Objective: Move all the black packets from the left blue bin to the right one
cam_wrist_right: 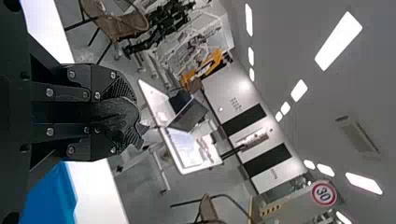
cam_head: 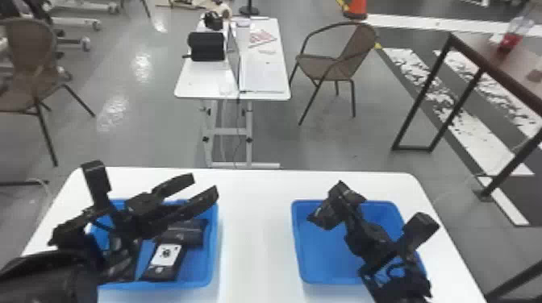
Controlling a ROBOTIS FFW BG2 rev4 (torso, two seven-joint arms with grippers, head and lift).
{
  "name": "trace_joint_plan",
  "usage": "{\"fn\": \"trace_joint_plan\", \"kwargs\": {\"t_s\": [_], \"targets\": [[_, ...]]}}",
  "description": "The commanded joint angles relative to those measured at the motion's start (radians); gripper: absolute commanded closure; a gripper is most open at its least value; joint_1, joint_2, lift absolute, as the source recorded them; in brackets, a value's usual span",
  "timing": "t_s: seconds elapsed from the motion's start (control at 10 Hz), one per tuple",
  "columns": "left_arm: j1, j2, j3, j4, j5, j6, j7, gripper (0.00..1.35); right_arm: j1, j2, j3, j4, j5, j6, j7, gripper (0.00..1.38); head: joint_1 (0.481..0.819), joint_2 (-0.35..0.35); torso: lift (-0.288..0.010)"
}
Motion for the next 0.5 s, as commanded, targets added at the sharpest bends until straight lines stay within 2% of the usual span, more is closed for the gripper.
{"fn": "trace_joint_plan", "kwargs": {"t_s": [0.0, 0.1, 0.2, 0.3, 0.4], "targets": [[0.054, -0.002, 0.042, -0.079, 0.042, 0.002, 0.024, 0.00, -0.073, -0.035, -0.039, 0.172, -0.021, 0.082, 0.055, 1.28, 0.695, -0.119, 0.000], [0.062, -0.004, 0.051, -0.087, 0.055, 0.003, 0.032, 0.00, -0.153, -0.062, -0.039, 0.312, 0.007, 0.091, 0.128, 1.28, 0.695, -0.119, 0.000], [0.062, -0.005, 0.056, -0.087, 0.055, 0.002, 0.047, 0.20, -0.216, -0.079, -0.039, 0.412, 0.045, 0.091, 0.154, 1.20, 0.695, -0.116, 0.000], [0.062, -0.008, 0.062, -0.086, 0.049, 0.002, 0.059, 0.36, -0.239, -0.081, -0.053, 0.455, 0.056, 0.090, 0.146, 0.72, 0.695, -0.117, 0.000], [0.071, -0.019, 0.079, -0.086, 0.028, 0.002, 0.084, 0.40, -0.228, -0.067, -0.082, 0.439, 0.061, 0.057, 0.112, 0.13, 0.695, -0.124, 0.000]]}}
